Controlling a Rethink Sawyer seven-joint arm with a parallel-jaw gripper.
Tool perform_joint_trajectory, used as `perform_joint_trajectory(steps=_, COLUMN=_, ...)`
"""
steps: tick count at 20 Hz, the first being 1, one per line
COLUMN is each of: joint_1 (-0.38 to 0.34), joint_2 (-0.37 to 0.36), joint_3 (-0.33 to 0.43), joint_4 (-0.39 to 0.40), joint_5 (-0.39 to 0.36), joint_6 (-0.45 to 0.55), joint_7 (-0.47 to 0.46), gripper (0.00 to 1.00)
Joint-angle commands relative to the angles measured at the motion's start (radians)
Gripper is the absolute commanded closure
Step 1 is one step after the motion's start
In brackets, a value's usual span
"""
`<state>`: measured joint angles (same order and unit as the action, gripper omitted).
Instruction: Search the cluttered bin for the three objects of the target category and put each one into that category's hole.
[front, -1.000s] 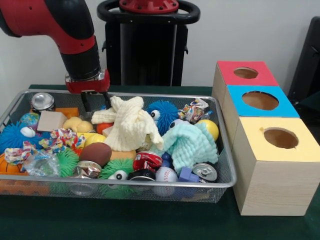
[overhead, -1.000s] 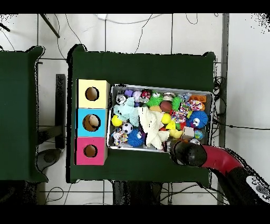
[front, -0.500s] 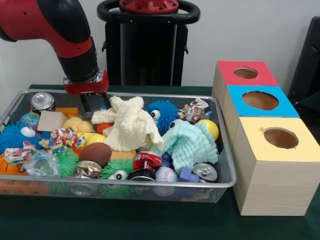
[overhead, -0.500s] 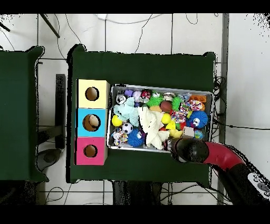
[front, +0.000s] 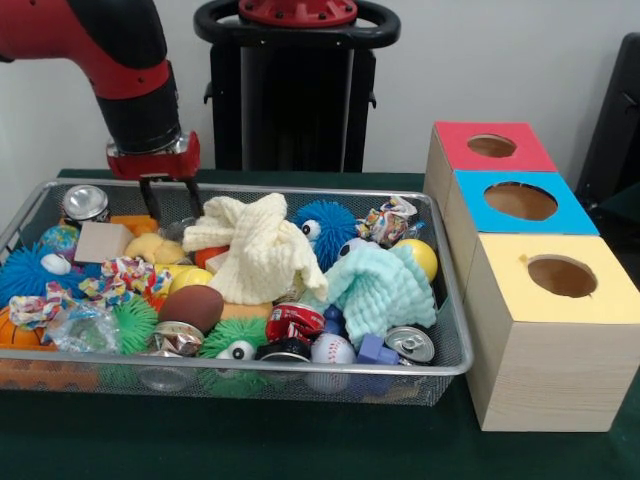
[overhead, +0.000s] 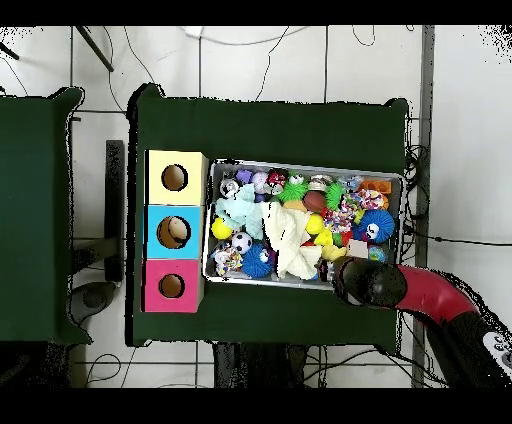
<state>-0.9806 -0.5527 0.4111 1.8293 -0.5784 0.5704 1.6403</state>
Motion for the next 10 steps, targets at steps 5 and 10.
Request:
perform_joint_trajectory(steps=5, joint_1=0.014, joint_2=-0.177, joint_3=0.071, joint_4=-0.018, joint_5=0.020, joint_6=0.113, joint_7=-0.114, gripper=0.00)
perform_joint_trajectory(steps=10, joint_1=0.020, joint_2=-0.166, joint_3=0.071, joint_4=-0.030, joint_5=0.015, joint_6=0.110, joint_7=-0.114, gripper=0.00)
